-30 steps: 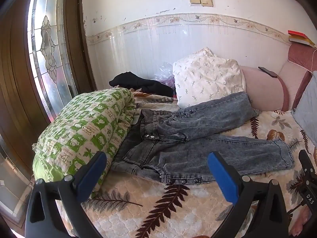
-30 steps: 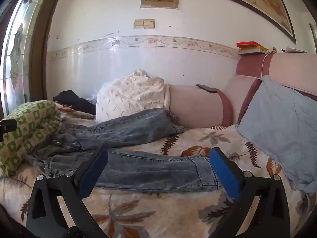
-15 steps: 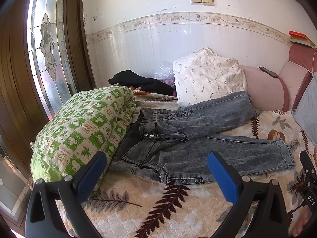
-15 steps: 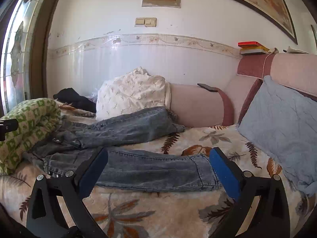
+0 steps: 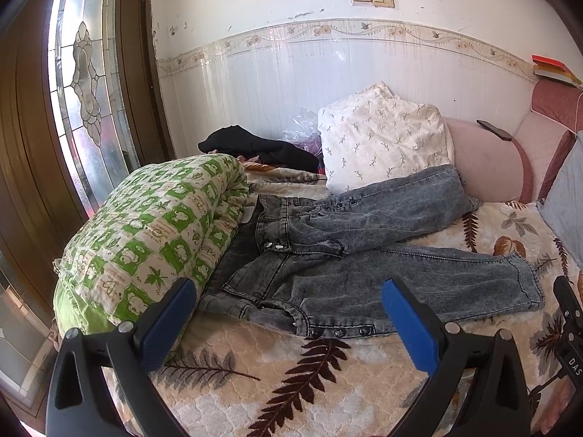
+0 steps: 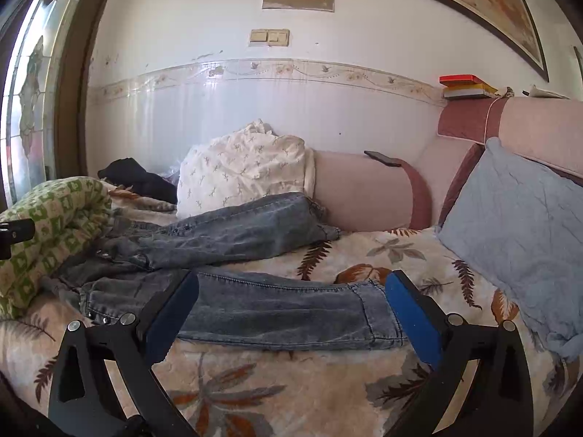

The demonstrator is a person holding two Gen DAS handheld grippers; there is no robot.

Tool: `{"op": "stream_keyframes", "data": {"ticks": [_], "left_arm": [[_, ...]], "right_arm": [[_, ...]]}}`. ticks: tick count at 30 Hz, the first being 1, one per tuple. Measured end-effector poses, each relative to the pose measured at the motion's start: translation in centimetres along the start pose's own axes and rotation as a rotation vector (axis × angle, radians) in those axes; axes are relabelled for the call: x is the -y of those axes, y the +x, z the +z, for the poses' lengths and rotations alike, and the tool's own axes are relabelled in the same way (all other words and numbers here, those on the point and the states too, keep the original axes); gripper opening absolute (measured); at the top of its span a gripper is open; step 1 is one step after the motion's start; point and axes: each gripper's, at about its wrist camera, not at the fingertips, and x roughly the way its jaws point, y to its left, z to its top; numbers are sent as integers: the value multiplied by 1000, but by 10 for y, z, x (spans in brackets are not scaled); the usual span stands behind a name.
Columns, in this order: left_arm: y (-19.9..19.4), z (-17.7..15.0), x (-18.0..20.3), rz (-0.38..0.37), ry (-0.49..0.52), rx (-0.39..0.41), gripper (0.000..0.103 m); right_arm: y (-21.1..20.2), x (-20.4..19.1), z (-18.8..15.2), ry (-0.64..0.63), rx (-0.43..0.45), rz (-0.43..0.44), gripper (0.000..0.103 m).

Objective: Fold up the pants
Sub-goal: 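Move both tools toward the blue jeans lying on the bed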

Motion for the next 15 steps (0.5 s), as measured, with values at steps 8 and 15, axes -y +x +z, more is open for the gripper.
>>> {"op": "stream_keyframes", "data": {"ticks": [8, 15], "left_arm": [[4, -1, 0, -1, 0, -6, 103], [12, -2, -1, -6, -2, -16, 103]], "right_arm": [[1, -2, -2, -7, -2, 3, 103], [5, -5, -2, -16, -13, 2, 103]]}}
